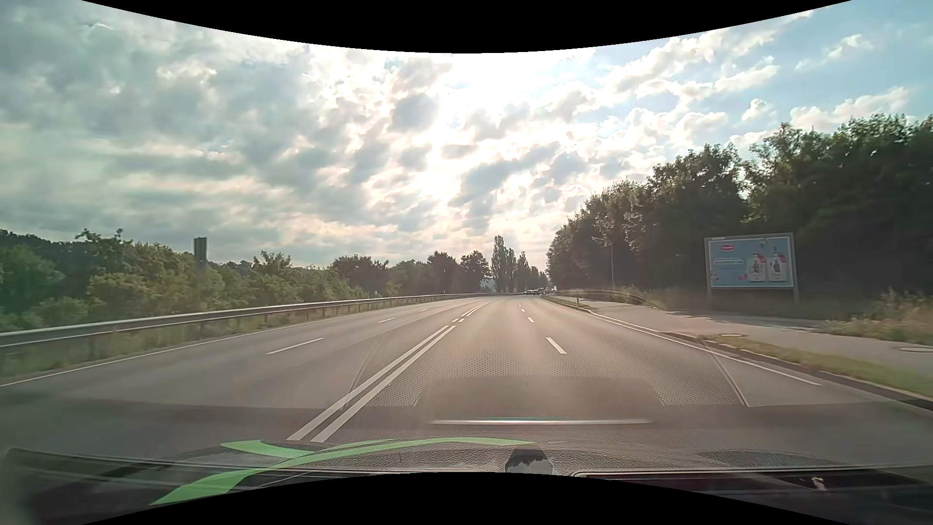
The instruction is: Follow the waypoints while adhering to traffic rules and regulations
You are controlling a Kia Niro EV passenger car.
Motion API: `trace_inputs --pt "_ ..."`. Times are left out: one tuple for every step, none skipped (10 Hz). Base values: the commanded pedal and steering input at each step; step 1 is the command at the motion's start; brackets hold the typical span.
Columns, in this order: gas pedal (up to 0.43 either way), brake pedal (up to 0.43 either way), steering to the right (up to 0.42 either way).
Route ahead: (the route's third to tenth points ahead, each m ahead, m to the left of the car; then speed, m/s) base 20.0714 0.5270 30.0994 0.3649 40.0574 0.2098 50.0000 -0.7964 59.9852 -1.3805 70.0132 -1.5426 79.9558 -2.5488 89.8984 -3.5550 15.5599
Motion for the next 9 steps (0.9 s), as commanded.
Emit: trace_inputs --pt "0.197 0.000 0.001" --pt "0.177 0.000 0.001" --pt "0.169 0.000 0.001" --pt "0.169 0.000 0.001" --pt "0.169 0.000 0.001" --pt "0.169 0.000 0.002" --pt "0.169 0.000 0.002" --pt "0.169 0.000 0.003" --pt "0.169 0.000 0.007"
